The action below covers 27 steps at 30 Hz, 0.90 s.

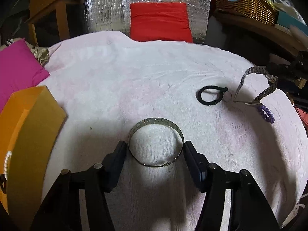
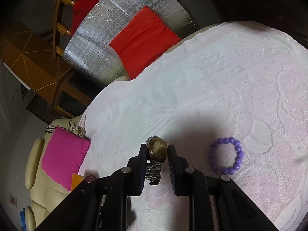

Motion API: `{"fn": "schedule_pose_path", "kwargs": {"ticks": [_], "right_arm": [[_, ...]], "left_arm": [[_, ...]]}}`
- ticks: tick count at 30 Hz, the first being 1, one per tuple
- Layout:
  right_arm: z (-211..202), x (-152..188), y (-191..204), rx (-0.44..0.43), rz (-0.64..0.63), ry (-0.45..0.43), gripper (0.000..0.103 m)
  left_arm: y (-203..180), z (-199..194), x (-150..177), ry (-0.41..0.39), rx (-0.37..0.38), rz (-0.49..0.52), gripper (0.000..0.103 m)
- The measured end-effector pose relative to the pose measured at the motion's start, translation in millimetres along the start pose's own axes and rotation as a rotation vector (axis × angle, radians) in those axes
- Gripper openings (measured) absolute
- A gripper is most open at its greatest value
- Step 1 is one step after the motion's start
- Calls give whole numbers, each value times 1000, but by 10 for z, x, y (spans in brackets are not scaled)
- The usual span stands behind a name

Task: Organize jewelry
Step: 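Lift the bangle with the left tool and carry it over the box while the right tool carries the watch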

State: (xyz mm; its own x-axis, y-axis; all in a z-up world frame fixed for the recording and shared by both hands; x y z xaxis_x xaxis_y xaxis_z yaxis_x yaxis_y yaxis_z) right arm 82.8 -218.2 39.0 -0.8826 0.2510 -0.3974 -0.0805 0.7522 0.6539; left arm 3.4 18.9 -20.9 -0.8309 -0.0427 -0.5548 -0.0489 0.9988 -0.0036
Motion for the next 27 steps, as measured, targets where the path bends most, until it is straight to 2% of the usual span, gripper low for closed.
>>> {"fn": "schedule_pose_path", "kwargs": {"ticks": [7, 10, 14, 19, 23, 27], "right_arm": [[-81, 25, 217, -58, -54, -25, 23], [-113, 59, 321, -86, -78, -33, 23], [-122, 115, 464, -111, -104, -36, 23], [-87, 216, 703, -138, -144, -26, 23], [8, 362, 968, -162, -185, -1, 23], [127, 552, 1283, -195, -227, 30, 23]], "left_arm": [[32, -249, -15, -45, 28, -13, 59], [31, -446, -4, -103, -4, 16, 59], [27, -694, -6, -167, 1, 32, 59], [218, -1013, 95, -189, 37, -32, 59], [456, -1381, 133, -225, 2, -60, 59], [770, -1768, 189, -259, -64, -90, 59]]}}
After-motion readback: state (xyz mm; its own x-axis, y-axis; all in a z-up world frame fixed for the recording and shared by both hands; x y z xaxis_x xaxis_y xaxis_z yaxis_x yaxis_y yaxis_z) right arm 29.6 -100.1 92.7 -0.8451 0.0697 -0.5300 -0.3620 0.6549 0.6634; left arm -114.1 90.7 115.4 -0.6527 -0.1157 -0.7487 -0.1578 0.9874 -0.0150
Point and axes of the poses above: each gripper's, at about its wrist camera, not at the fingertips, and z roughly the way its jaws point, y to its left, x to its underside, the point moved 6 cm from there along z, roughly the way its jaws point, and after that the axes turned 9 degrees about y, right-handed, at the moved point
